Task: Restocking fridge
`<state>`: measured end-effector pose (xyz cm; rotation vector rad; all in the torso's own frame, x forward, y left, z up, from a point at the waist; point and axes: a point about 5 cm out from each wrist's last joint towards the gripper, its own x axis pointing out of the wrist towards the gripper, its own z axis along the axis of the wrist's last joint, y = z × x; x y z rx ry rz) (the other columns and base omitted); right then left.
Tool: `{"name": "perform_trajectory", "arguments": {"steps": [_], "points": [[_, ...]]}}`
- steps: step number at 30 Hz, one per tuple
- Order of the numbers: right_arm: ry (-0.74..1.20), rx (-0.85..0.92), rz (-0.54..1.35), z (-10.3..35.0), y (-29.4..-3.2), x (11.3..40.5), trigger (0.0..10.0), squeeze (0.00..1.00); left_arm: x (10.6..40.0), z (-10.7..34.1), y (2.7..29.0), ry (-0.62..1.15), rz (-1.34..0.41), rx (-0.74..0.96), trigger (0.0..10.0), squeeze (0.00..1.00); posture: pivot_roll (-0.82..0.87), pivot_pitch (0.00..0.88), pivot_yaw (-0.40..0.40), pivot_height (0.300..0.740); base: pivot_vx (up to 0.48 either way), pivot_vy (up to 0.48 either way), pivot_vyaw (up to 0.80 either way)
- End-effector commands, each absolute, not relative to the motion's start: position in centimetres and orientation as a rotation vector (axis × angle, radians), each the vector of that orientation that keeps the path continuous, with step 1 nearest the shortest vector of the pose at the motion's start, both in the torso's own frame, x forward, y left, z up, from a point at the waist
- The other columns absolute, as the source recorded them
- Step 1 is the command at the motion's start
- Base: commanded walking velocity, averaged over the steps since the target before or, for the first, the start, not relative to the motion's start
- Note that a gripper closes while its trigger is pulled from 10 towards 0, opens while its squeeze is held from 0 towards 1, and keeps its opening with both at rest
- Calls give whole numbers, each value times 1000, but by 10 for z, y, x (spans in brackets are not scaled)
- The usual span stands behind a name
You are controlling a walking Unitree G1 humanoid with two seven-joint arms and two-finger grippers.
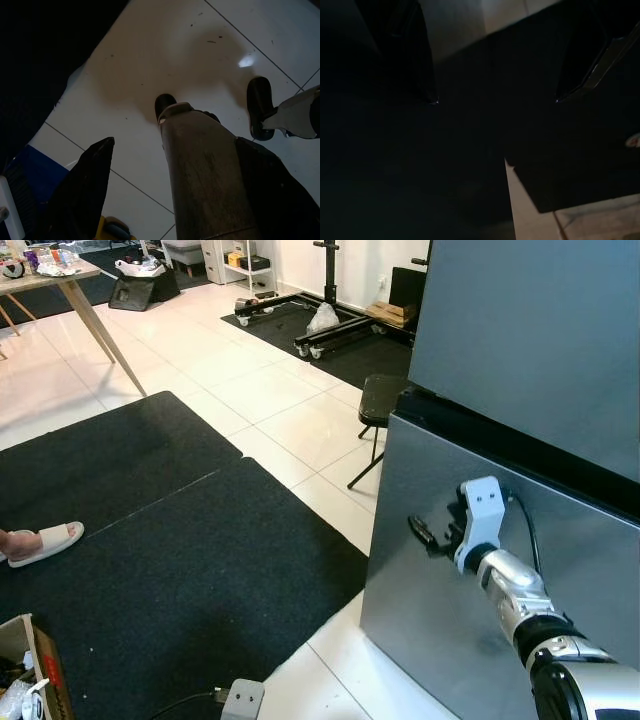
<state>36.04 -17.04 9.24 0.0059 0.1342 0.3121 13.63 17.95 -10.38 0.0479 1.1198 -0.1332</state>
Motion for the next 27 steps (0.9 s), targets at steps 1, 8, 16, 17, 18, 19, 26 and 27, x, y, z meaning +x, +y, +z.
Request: {"name": "perform_trajectory", "arguments": {"steps": [1,8,16,17,18,19,26,27], "points": [[127,-16,271,98,-175,364,10000,0,129,-106,180,1144,-135,51,10000,0,-17,0,-34,738,0,0,0],[109,-45,210,108,-177,371,10000,0,130,-106,181,1142,-134,53,10000,0,-13,0,-36,738,0,0,0],[87,-48,106,115,-186,375,10000,0,130,-106,181,1139,-134,51,10000,0,-12,0,-35,738,0,0,0],[83,-33,75,116,-189,375,10000,0,131,-106,181,1139,-134,50,10000,0,-13,0,-34,738,0,0,0],[81,-28,52,117,-192,376,10000,0,131,-106,181,1138,-134,50,10000,0,-14,0,-33,738,0,0,0],[80,-10,46,117,-193,376,10000,0,131,-106,181,1137,-134,50,10000,0,-12,0,-36,738,0,0,0],[123,34,215,102,-179,368,10000,0,131,-105,181,1136,-133,46,10000,0,-17,0,-39,738,0,0,0],[123,34,215,102,-179,368,10000,0,131,-105,181,1136,-133,46,10000,0,-17,0,-39,738,0,0,0]]}}
